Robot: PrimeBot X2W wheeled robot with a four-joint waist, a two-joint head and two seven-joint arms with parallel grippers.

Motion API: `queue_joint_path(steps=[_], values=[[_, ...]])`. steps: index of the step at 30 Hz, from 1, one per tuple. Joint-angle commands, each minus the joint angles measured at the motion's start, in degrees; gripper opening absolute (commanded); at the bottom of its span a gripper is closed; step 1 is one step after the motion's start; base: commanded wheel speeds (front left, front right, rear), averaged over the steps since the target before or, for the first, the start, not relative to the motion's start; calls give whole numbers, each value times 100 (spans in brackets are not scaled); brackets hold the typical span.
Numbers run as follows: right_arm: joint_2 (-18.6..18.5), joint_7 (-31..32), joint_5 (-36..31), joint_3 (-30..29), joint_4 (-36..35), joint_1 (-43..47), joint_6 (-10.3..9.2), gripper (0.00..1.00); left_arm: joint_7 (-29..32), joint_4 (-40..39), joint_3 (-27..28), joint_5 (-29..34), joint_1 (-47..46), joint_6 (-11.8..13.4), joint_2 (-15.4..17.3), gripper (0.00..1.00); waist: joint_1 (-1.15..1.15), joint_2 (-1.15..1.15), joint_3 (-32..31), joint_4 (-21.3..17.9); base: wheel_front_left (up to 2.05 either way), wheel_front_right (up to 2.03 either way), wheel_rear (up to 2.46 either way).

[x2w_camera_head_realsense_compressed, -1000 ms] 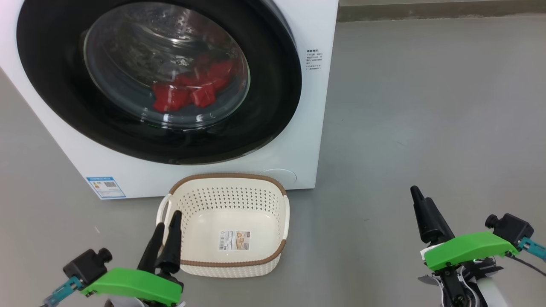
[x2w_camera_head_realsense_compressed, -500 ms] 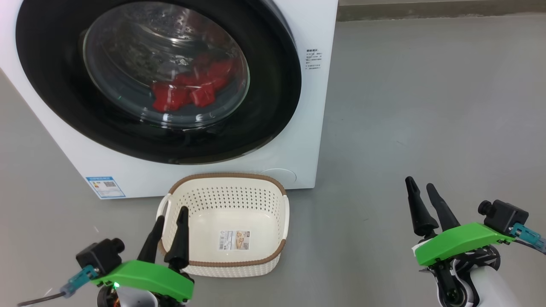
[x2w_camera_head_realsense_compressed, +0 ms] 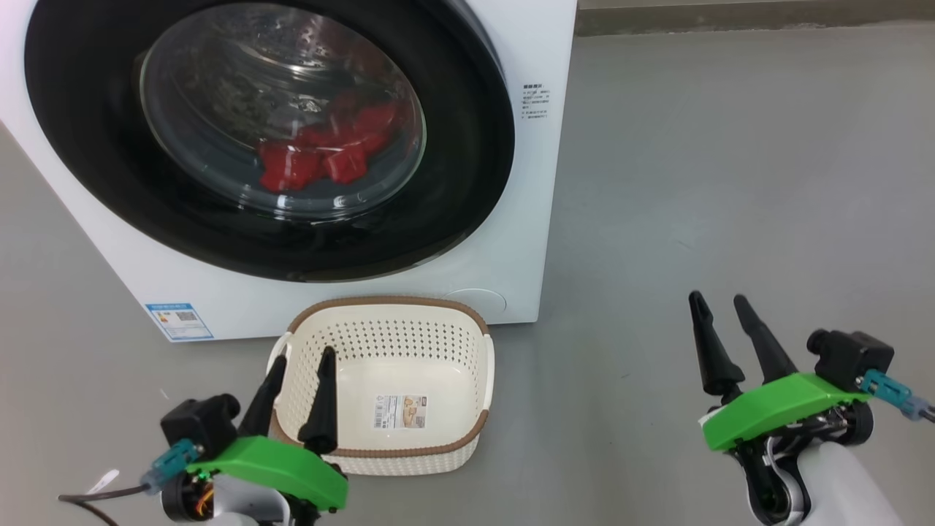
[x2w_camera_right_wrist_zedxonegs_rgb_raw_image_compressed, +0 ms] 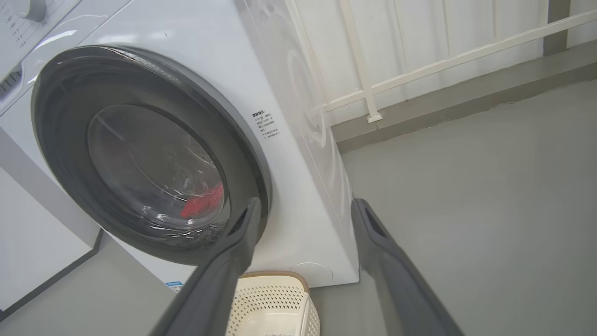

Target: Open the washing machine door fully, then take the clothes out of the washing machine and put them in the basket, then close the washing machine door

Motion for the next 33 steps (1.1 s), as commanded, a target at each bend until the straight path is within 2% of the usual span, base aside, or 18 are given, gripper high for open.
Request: queue_joint_path(steps=[1, 18, 29, 33], values=[[-59, -86, -246, 98, -158, -338, -4, 100, -96, -89, 99, 251, -313, 34, 84, 100, 0, 0, -5, -2, 0, 0, 0], [-77, -355, -1307, 170, -105, -475, -5, 100, -365, 66, -83, 1301, -501, 167, 95, 100, 0, 0, -79, -14, 0, 0, 0], [-88, -538, -1990, 250, -47, -586, -5, 100, -548, -31, -167, 1979, -575, 394, 103, 100, 0, 0, -88, -5, 0, 0, 0], [-88, -538, -1989, 244, -33, -589, -5, 100, -548, -58, -156, 2004, -568, 414, 103, 100, 0, 0, -74, 4, 0, 0, 0]])
